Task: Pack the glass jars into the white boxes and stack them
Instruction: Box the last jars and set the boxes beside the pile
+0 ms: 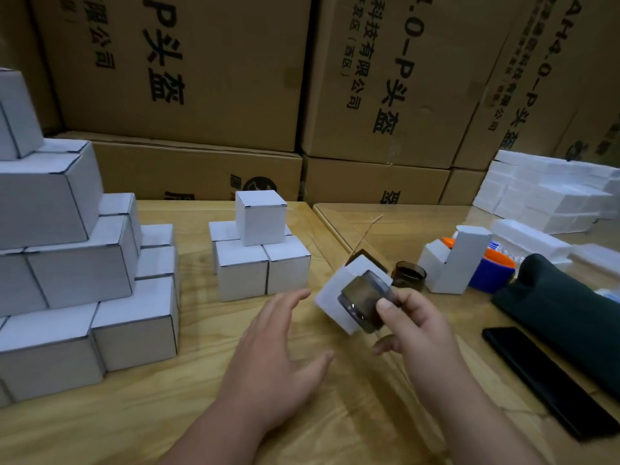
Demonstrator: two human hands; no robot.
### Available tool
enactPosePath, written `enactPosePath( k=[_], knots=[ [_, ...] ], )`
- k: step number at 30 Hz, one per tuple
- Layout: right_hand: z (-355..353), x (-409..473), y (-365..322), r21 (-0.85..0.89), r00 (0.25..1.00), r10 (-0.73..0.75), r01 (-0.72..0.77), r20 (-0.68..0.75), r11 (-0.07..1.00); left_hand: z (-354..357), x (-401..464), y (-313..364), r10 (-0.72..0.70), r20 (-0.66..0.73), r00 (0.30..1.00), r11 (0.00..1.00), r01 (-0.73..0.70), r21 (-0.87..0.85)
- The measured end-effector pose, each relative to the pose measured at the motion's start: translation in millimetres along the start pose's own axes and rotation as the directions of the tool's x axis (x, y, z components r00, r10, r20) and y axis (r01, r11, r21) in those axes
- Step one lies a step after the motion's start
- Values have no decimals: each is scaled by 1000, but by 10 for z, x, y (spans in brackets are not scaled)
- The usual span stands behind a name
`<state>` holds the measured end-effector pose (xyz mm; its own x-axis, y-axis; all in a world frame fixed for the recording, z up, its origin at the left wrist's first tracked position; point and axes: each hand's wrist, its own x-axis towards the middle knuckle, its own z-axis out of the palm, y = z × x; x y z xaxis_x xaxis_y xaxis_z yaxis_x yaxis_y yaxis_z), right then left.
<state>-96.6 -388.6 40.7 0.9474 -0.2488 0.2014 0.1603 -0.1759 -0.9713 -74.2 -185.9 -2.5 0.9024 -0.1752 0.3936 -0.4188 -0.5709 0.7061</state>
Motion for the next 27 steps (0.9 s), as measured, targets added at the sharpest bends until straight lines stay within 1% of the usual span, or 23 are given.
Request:
enactPosePath(
  k=[2, 5, 7, 9, 11, 14, 16, 18, 21, 23, 25, 27],
  knots=[
    [207, -40, -1, 102, 994, -27, 16, 105, 995, -36, -15, 30, 8, -57, 998, 1000, -9, -14],
    [425, -34, -29, 231, 961, -66, 2, 269, 973, -46, -30, 26, 2, -138, 990, 999, -8, -44],
    [499, 3, -30, 268, 932, -75, -24, 353, 963, -69, -18, 10, -35, -188, 981, 998, 23, -64],
    [537, 34, -3, 286, 911, -69, -55, 406, 957, -91, 2, -45, -69, -222, 973, 997, 58, -56],
    [549, 52, 53, 338, 896, -51, -114, 441, 934, -92, 26, -123, -98, -231, 968, 995, 89, -51],
    [525, 59, 150, 462, 895, -21, -209, 445, 862, -78, 84, -176, -138, -235, 962, 988, 118, -98],
    [521, 58, 191, 519, 900, 5, -256, 436, 815, -72, 93, -170, -116, -225, 967, 991, 98, -92],
    [533, 47, 201, 562, 893, 8, -291, 450, 774, -60, 84, -149, -73, -180, 981, 995, 60, -78],
    [557, 44, 188, 583, 863, 3, -344, 505, 736, -38, 77, -163, -35, -151, 988, 999, 33, -14],
    [567, 43, 187, 587, 835, -14, -375, 551, 718, -34, 96, -183, -29, -164, 986, 999, 31, 8],
    [570, 38, 179, 585, 809, -44, -385, 586, 713, -20, 118, -213, -4, -194, 981, 1000, 4, 1],
    [564, 46, 168, 595, 802, -52, -397, 596, 698, -12, 131, -212, -29, -210, 977, 999, 22, -38]
  ],
)
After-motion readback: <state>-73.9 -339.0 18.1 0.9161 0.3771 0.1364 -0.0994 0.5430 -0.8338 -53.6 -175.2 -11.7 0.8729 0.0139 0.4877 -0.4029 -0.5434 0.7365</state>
